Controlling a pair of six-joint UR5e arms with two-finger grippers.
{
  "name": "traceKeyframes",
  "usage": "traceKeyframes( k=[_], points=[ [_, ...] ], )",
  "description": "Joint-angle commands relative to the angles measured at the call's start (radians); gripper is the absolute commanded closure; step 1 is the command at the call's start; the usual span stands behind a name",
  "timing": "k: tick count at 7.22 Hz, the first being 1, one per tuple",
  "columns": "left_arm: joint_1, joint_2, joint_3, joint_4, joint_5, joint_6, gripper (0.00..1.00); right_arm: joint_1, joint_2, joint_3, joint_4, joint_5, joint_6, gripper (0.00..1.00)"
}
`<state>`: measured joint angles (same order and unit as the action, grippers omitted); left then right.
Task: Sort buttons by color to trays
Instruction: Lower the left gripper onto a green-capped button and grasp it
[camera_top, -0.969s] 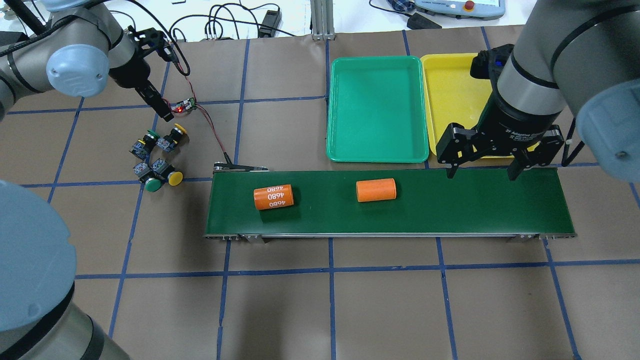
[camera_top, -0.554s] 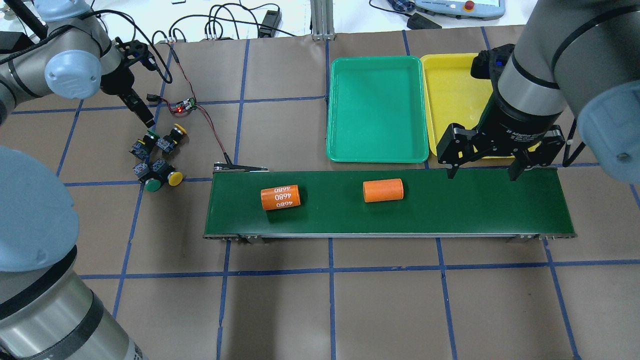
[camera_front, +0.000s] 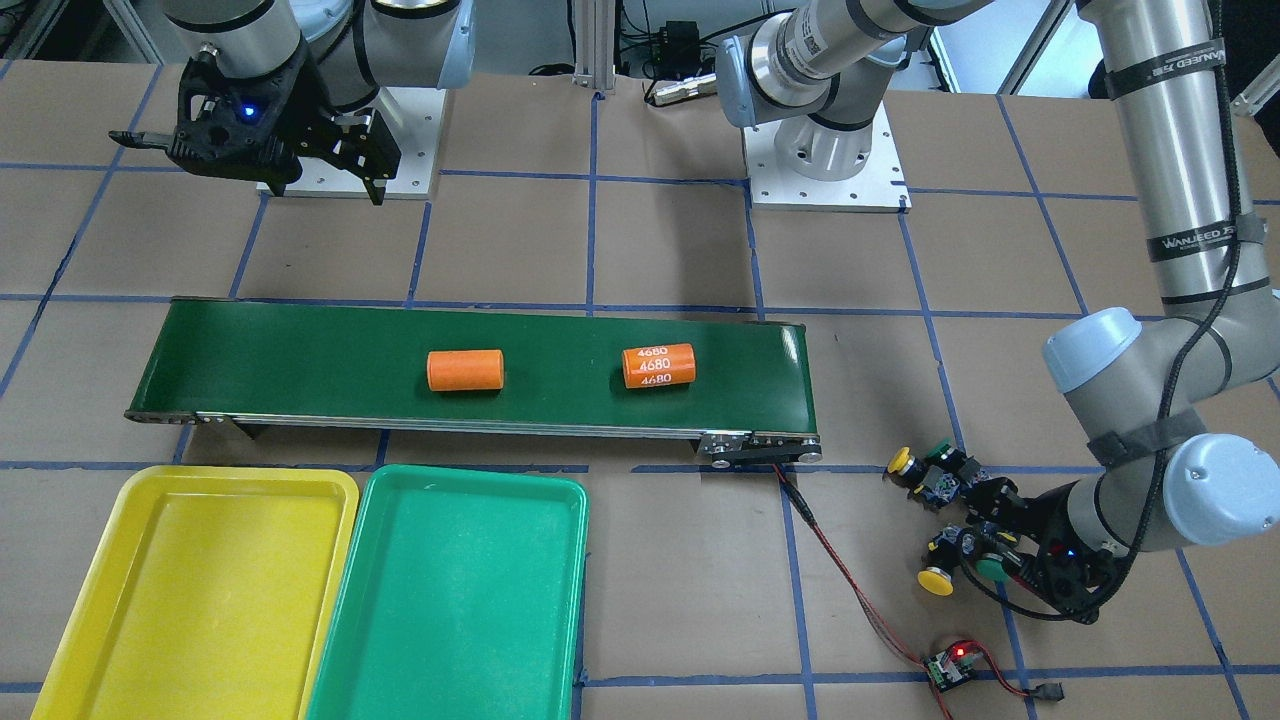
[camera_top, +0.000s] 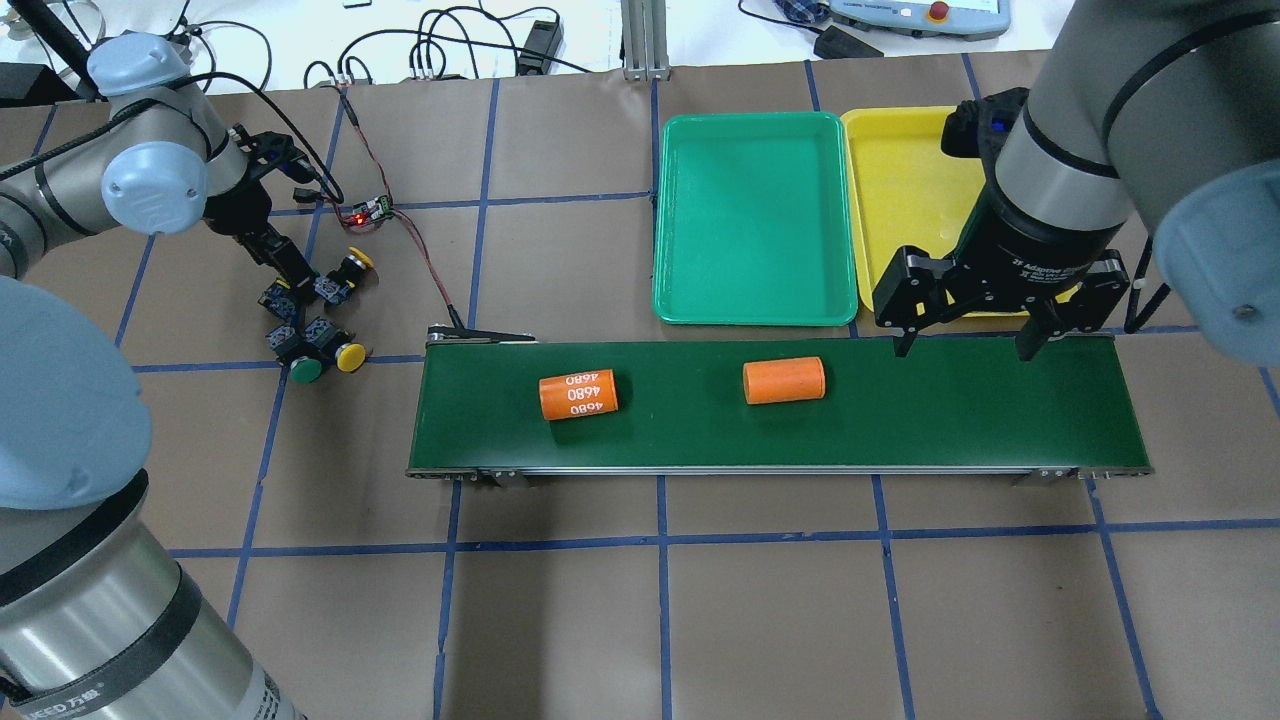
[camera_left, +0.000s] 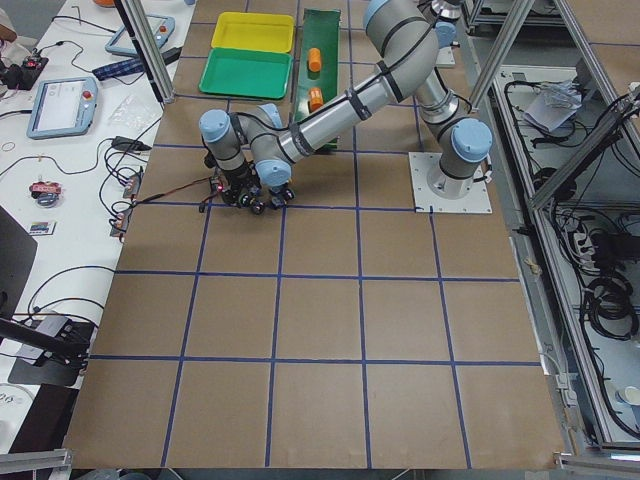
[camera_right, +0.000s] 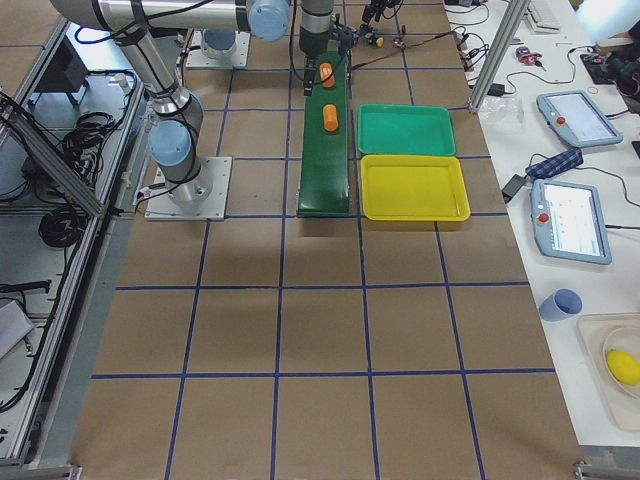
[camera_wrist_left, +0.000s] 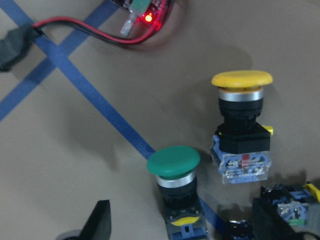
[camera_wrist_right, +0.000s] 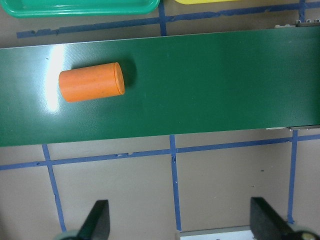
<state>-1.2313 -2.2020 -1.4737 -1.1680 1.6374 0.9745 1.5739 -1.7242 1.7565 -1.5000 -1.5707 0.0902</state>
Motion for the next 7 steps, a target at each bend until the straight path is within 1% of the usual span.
traceKeyframes(
  k=[1,2,3,4,5,6,7],
  points=[
    [0.045,-0.004,-0.019,0.016,-0.005,-0.071,0.0,0.0,0.0,0.0,0.0,0.0,0.0,0.0],
    [0.035,-0.002,-0.017,0.031,-0.001,-0.079,0.46,0.0,0.0,0.0,0.0,0.0,0.0,0.0],
    [0.033,-0.005,-0.019,0.028,-0.004,-0.136,0.94,0.0,0.0,0.0,0.0,0.0,0.0,0.0],
    [0.027,-0.007,-0.019,0.025,-0.019,-0.161,1.0,0.0,0.0,0.0,0.0,0.0,0.0,0.0],
    [0.027,0.013,-0.017,0.016,-0.036,-0.163,1.0,0.0,0.0,0.0,0.0,-0.002,0.0,0.0],
    [0.026,0.054,0.009,-0.045,-0.034,-0.157,1.0,0.0,0.0,0.0,0.0,0.0,0.0,0.0],
    [-0.003,0.127,0.016,-0.111,-0.034,-0.134,1.0,0.0,0.0,0.0,0.0,0.0,0.0,0.0]
  ],
)
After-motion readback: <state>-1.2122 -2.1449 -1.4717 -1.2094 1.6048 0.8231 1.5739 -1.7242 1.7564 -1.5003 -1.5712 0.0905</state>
